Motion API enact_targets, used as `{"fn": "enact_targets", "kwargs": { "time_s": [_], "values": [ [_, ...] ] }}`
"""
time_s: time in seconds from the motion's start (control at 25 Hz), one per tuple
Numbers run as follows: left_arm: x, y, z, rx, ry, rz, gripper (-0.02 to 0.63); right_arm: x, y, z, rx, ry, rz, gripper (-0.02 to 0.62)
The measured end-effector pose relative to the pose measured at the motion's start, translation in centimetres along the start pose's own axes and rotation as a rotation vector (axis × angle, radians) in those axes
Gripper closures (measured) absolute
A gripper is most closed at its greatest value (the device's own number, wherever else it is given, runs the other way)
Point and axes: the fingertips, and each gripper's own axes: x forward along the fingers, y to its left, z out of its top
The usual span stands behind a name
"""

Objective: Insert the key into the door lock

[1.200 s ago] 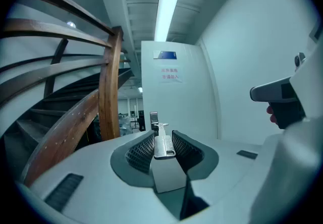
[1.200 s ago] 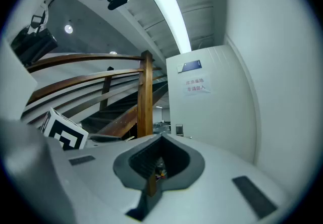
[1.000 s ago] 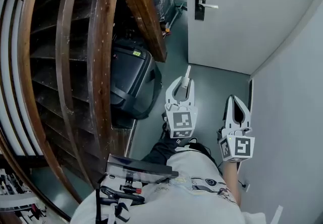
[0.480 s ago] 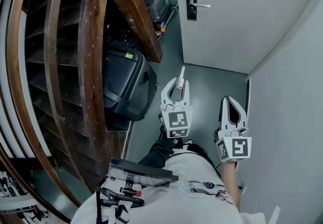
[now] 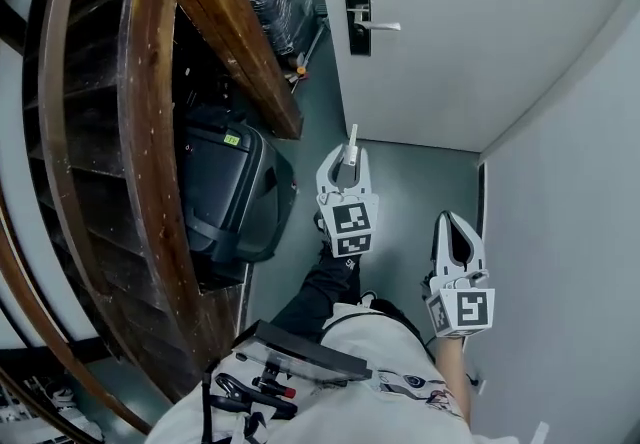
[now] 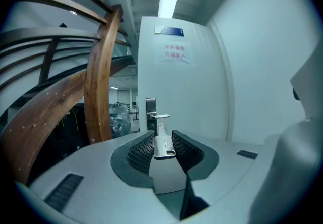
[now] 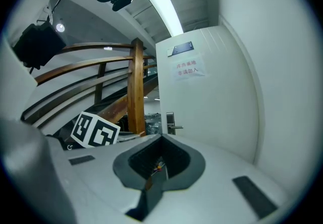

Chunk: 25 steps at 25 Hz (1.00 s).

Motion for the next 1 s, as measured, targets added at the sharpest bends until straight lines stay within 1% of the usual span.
{"fn": "enact_targets", "kwargs": {
  "time_s": [0.16, 0.36, 0.44, 0.56, 0.76, 1.0],
  "values": [
    [7.6, 2.0, -0.2, 0.004, 0.015, -0.014, 0.489, 6.2, -1.5, -0.7, 0.0, 0.023, -0.014, 0.589],
    [17.4, 4.3, -1.1, 0.001, 0.039, -0.043, 0.489, 15.1, -2.5, -1.3, -0.017, 0.078, -0.001, 0.589],
    [21.0, 5.0, -1.8, 0.014, 0.044, -0.065, 0.489, 18.4, -2.5, -1.4, -0.007, 0.083, 0.01, 0.589],
    [26.2, 5.8, -2.5, 0.032, 0.038, -0.085, 0.489, 22.7, -2.9, -2.3, -0.029, 0.092, 0.021, 0.589],
    [32.2, 6.0, -3.9, 0.033, 0.009, -0.089, 0.489, 26.2, -4.0, -4.5, -0.034, 0.074, 0.036, 0.589],
    [36.4, 5.1, -5.9, 0.015, -0.017, -0.076, 0.489, 27.6, -6.8, -8.5, -0.074, 0.087, 0.026, 0.589]
  ]
}}
